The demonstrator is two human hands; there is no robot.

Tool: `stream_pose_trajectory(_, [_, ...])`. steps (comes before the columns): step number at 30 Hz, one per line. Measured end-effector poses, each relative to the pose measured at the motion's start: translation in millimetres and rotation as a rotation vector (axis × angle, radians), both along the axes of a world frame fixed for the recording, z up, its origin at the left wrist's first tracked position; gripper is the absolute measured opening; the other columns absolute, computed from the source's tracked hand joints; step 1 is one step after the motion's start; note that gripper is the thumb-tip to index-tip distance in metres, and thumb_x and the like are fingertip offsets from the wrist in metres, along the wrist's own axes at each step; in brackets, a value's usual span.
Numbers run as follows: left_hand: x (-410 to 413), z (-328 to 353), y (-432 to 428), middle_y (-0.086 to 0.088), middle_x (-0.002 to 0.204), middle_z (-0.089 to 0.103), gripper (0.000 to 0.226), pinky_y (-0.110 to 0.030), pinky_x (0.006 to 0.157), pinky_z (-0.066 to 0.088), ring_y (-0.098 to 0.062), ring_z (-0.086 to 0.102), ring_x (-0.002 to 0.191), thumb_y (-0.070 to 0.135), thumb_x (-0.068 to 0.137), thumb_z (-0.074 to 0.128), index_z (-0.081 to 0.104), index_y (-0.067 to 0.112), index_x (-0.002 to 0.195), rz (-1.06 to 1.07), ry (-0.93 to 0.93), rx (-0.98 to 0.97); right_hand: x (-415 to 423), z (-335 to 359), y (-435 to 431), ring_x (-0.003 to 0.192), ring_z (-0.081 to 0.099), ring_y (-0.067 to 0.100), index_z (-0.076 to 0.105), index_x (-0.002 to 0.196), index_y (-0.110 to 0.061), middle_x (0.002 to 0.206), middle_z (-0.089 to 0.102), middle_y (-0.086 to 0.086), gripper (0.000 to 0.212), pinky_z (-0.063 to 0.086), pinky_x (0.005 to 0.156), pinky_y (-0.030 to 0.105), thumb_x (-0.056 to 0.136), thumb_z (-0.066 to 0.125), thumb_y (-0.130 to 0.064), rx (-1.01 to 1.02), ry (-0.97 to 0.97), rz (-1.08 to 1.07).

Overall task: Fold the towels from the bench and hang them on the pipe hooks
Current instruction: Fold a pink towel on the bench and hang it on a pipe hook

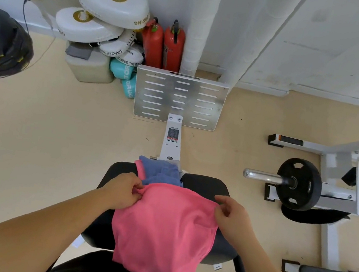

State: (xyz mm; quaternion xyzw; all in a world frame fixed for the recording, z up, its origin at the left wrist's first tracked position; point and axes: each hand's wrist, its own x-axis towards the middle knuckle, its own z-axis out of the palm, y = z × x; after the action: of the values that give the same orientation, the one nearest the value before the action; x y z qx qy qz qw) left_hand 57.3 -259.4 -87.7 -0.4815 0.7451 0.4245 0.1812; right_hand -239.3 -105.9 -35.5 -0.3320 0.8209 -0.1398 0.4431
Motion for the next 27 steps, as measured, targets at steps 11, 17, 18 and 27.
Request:
stream_pose_trajectory(11, [10.2, 9.4, 9.6, 0.012, 0.093, 0.058, 0.018, -0.015, 0.075, 0.042, -0.011, 0.059, 0.087, 0.013, 0.086, 0.067, 0.062, 0.03, 0.083, 0.01, 0.058, -0.06, 0.9, 3.5, 8.4, 0.083, 0.067, 0.015, 0.073, 0.084, -0.026, 0.084, 0.073, -0.007, 0.015, 0.051, 0.07, 0.025, 0.091, 0.068, -0.014, -0.041, -0.009, -0.081])
stream_pose_trajectory(17, [-7.1, 19.9, 19.6, 0.012, 0.096, 0.065, 0.023, -0.026, 0.089, 0.051, -0.014, 0.063, 0.096, 0.009, 0.084, 0.058, 0.063, 0.031, 0.088, -0.021, 0.028, -0.047, -3.1, 30.3, 31.0, 0.083, 0.069, 0.018, 0.075, 0.09, -0.024, 0.084, 0.074, -0.003, 0.013, 0.059, 0.078, 0.037, 0.092, 0.068, -0.013, -0.126, -0.085, -0.091])
stream_pose_trajectory(18, [-9.8, 25.1, 21.9, 0.01, 0.096, 0.067, 0.023, -0.027, 0.088, 0.051, -0.014, 0.063, 0.094, 0.009, 0.084, 0.059, 0.068, 0.029, 0.089, -0.031, 0.014, -0.058, -2.8, 32.4, 36.2, 0.083, 0.07, 0.02, 0.075, 0.09, -0.023, 0.084, 0.074, -0.002, 0.012, 0.06, 0.079, 0.04, 0.092, 0.069, -0.013, -0.14, -0.1, -0.102])
stream_pose_trajectory(27, [-0.3, 107.3, 46.7, 0.005, 0.076, 0.075, 0.027, -0.021, 0.071, 0.052, 0.0, 0.063, 0.066, 0.0, 0.073, 0.08, 0.078, 0.027, 0.071, 0.336, 0.305, -0.108, -15.0, 75.4, 74.4, 0.092, 0.075, 0.029, 0.08, 0.094, -0.017, 0.088, 0.08, 0.004, 0.008, 0.063, 0.078, 0.04, 0.092, 0.075, -0.011, -0.25, -0.312, -0.254])
